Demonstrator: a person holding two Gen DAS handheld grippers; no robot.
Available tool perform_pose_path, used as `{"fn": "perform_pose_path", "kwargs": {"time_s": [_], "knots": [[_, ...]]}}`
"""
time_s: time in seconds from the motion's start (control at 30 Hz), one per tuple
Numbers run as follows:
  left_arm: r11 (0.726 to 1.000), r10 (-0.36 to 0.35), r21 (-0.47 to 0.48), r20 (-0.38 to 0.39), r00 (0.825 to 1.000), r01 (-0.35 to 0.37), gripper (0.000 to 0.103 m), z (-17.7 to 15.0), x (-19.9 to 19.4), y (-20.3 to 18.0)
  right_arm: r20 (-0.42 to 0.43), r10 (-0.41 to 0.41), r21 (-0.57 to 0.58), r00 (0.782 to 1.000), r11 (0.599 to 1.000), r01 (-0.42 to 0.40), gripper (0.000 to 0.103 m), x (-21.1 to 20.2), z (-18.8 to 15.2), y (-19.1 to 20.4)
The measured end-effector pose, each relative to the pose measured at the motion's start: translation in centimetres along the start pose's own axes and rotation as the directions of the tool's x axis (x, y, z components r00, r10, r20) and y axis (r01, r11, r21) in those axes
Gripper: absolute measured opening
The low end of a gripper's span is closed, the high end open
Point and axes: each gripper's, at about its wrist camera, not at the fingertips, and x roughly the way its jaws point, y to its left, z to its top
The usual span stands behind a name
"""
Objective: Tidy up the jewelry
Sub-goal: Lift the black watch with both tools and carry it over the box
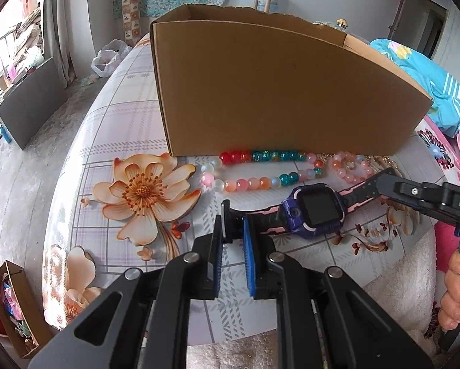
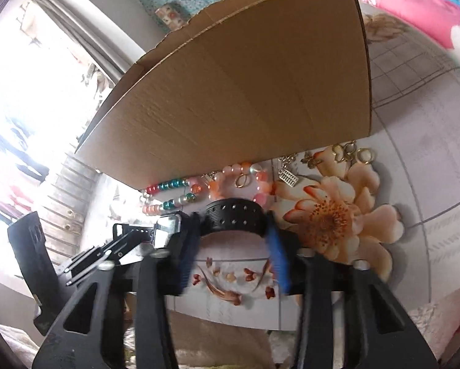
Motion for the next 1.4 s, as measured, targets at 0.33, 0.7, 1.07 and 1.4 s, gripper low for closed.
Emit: {"fn": "perform_pose_path", "kwargs": {"time_s": [0.33,0.7,1.07,1.4], "knots": [[0.997,-0.074,0.016,0.036,0.997,0.074,0.01,1.0,-3.0,0.1,0.05,0.048,-0.1,0.998,0.994,-0.043,0.014,-3.1,-0.4,4.2],[0.991,-0.129,0.049,0.203,0.971,0.121,0.01,11.9,-9.6,0.9,0.195,0.11,-0.271,0.975,0.961,-0.054,0.014,-7.1,9.0,12.1],[0.997,0.022,0.08,-0.113,0.993,-0.013,0.01,24.6,5.2,1.0,-0.169,-0.028,-0.156,0.985,0.988,0.001,0.018,7.0,22.7,8.8],[0.996,0.081,0.047,-0.136,0.987,-0.075,0.048,25.7,7.8,1.4,-0.185,-0.121,-0.209,0.975,0.975,0.081,0.038,9.8,23.2,7.6]]}}
